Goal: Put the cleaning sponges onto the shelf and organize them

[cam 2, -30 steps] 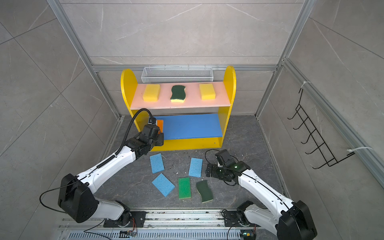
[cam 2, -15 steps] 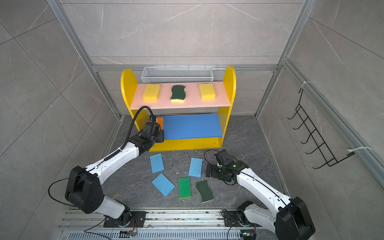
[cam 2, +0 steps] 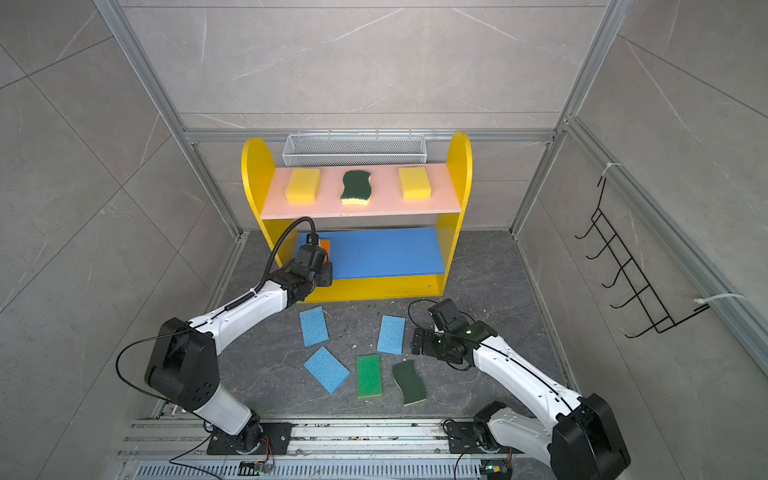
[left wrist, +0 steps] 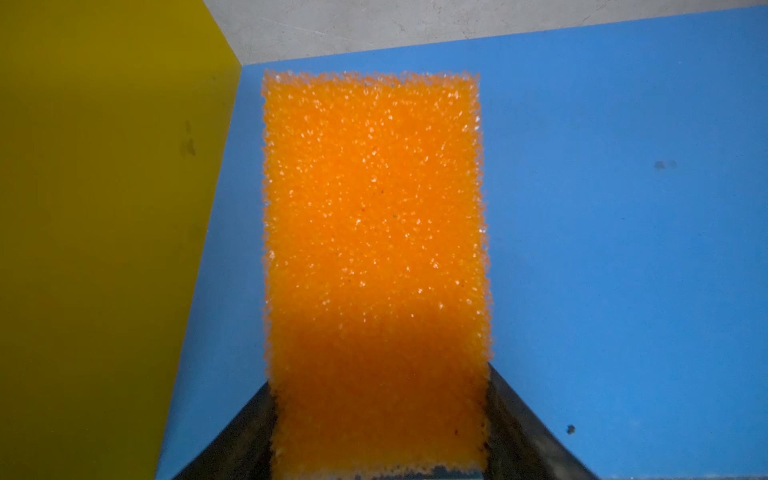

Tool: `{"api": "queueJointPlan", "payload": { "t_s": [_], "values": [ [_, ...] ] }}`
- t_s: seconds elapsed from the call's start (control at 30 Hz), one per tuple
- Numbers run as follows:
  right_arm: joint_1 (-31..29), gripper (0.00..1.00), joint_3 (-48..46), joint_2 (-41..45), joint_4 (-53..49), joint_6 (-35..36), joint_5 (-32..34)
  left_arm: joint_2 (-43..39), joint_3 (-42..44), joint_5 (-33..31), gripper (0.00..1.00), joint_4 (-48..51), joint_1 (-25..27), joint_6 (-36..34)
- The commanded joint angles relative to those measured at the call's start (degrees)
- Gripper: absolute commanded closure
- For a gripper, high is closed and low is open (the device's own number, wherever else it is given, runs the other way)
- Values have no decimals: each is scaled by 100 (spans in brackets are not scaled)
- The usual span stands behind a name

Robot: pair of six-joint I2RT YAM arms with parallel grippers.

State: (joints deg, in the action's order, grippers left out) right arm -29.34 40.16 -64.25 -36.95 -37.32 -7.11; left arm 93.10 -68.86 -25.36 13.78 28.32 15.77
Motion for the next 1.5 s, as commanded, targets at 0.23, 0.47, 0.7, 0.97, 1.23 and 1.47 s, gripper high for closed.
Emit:
{"api": "queueJointPlan", "payload": {
  "t_s": [0.23,0.47,0.7,0.97,1.23,1.47],
  "values": [
    [-37,1,88,8,-18,88,17,337,-350,-144,31,-252,-111,-190],
    [-32,1,106,-2,-54,102,17,569,-571,-382,28,-6,-110,-235],
    [-28,1,123,-23,-57,102,17,458,-490,-444,27,81,-116,-242],
    [-30,1,101,-13,-44,74,-7,290,-261,-366,22,20,-117,-145],
    [-27,1,62,55,-81,58,-18,24,-3,-197,18,-33,-108,34],
    [-29,1,84,28,-60,42,-18,-461,210,-45,17,-56,-89,5]
  ]
}}
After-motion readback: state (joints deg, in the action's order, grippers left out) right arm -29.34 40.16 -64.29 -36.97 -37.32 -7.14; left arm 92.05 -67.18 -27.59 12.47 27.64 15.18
